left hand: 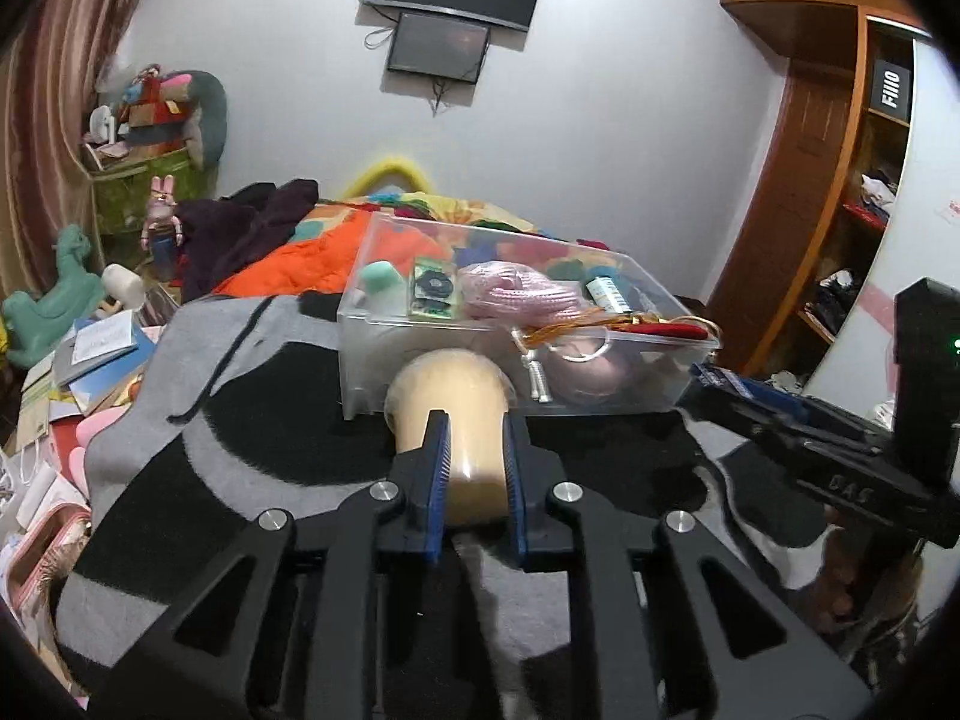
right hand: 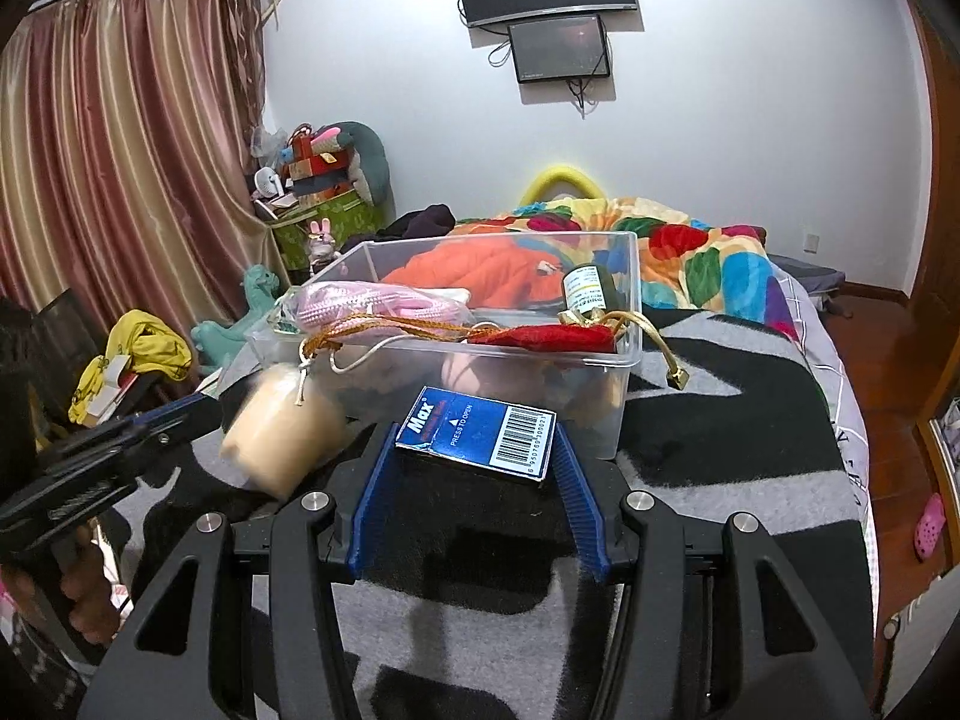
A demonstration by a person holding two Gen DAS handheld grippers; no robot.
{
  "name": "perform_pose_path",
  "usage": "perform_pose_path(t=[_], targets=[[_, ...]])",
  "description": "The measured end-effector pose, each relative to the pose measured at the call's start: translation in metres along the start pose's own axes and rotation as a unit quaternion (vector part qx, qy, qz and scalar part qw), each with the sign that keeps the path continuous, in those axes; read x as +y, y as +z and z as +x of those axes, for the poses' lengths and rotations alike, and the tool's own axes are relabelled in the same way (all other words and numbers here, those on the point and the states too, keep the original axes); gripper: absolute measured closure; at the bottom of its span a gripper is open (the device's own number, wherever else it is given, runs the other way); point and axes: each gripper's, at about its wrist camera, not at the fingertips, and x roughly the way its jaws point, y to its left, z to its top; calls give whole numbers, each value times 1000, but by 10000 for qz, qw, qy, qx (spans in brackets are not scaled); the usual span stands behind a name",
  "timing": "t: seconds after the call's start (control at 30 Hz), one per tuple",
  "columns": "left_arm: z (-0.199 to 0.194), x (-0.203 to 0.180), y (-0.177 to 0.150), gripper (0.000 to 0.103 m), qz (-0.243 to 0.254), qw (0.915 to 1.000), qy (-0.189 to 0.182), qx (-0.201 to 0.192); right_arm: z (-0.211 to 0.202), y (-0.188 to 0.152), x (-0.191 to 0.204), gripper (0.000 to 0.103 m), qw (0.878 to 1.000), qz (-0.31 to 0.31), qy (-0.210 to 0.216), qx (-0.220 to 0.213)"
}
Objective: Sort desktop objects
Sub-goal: 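Grasp the cream jar with the left tool while the right tool grasps the blue card box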
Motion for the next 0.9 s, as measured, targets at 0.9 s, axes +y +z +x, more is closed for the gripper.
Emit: perform_pose_path(t=[0.9], targets=[[100,-20,-4,40,226,9938,37,1089,9,-10,-16,55,9997,180,102,150]])
